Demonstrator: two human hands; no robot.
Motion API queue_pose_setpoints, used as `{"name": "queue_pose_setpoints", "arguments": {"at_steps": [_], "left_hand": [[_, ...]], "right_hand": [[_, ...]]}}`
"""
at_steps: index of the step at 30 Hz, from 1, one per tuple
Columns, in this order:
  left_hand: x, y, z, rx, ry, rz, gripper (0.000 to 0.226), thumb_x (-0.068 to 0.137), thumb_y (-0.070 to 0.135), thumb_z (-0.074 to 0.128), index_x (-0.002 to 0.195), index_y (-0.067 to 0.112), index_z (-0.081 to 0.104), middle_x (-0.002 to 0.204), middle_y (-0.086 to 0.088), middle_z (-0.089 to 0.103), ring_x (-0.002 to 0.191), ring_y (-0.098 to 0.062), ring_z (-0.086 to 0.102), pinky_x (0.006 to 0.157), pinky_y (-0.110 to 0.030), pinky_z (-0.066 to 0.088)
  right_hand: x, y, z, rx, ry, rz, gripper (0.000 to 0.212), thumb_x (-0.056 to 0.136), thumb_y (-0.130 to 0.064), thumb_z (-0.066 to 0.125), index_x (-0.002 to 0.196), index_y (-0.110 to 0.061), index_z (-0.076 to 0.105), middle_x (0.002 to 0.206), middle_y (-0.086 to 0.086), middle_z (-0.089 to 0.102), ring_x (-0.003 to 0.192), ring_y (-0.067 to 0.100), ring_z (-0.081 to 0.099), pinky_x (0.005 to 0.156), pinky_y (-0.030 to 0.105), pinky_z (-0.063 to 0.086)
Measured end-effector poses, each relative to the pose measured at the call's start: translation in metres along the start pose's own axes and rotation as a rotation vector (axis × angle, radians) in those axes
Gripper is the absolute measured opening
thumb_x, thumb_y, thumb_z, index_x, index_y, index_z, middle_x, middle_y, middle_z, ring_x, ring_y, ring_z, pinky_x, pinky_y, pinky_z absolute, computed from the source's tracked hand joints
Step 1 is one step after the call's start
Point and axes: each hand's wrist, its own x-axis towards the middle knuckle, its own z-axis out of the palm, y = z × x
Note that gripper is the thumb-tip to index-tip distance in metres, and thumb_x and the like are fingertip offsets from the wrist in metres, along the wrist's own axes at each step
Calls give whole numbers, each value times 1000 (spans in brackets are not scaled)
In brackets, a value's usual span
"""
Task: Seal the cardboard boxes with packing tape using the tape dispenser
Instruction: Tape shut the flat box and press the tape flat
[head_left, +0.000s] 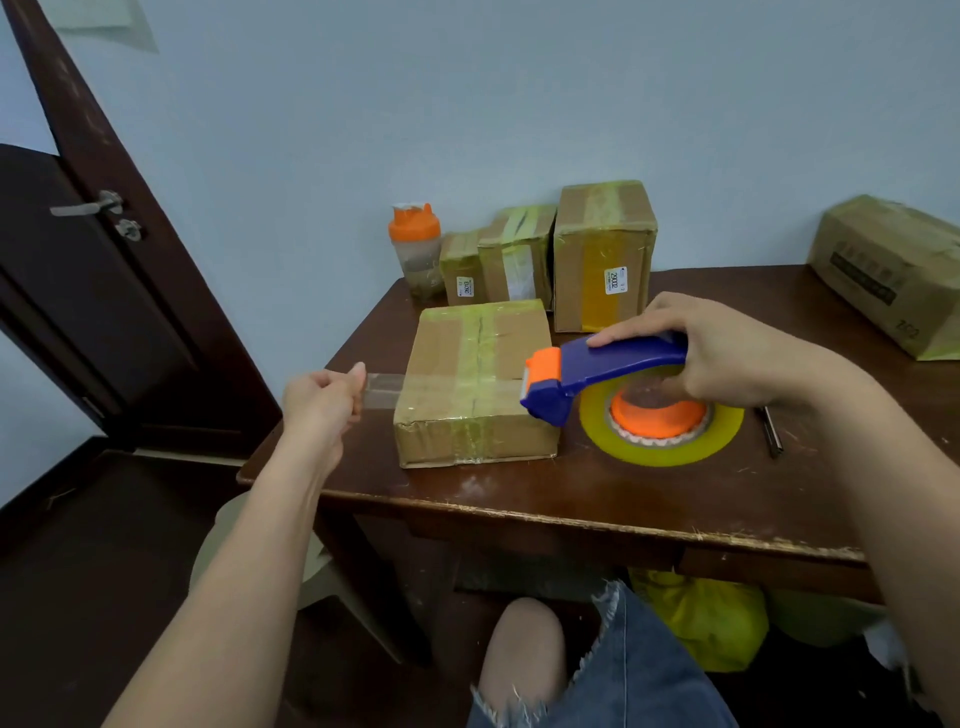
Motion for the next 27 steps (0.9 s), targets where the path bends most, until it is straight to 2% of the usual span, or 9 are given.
{"name": "queue_pose_setpoints", "arguments": {"at_steps": [6,8,13,18,21,25,27], "left_hand": [[-9,-23,11,46,74,-87,34,94,22,64,64,10,52,63,-3,48,61,-17,44,94,-42,49],[-11,-29,12,32,79,-109,28,94,22,64,70,10,56,65,-3,49,62,-16,45,97,-43,49],[-7,-32,7,7,95,-99,21,94,22,65,79,8,59,70,-3,52,65,-16,47,83,-34,49],[0,-33,4,-11,82,-101,23,93,22,65,77,8,58,70,-3,50,64,-15,45,66,-28,42],[1,-34,4,-7,71,-104,21,94,21,65,79,8,59,70,-3,49,64,-15,44,63,-27,42],[2,-38,5,19,61,-129,21,93,21,66,78,8,60,72,-3,52,65,-15,46,68,-28,45],[3,-41,4,33,46,-148,22,93,21,66,78,8,60,71,-4,51,63,-15,44,62,-26,43]], "right_hand": [[4,-2,2,-78,8,-20,65,80,-11,77,119,-56,51,102,-15,40,93,10,45,79,23,35],[5,-1,5,-102,0,-27,63,81,-13,77,121,-56,52,102,-17,39,96,13,43,81,24,34],[9,1,10,-87,-5,-29,66,81,-12,78,117,-60,51,103,-15,41,97,12,45,81,24,37],[15,0,12,-108,-6,-32,69,81,-9,77,118,-61,51,107,-9,44,98,15,48,86,33,47],[17,0,13,-111,-15,-33,70,81,-8,76,119,-60,51,108,-9,44,97,14,48,86,35,48],[18,2,14,-115,-31,-24,74,81,-6,76,113,-66,47,108,-9,44,97,14,48,84,32,46],[18,3,15,-119,-39,-18,77,81,-4,74,110,-69,45,107,-11,43,97,13,47,82,30,46]]}}
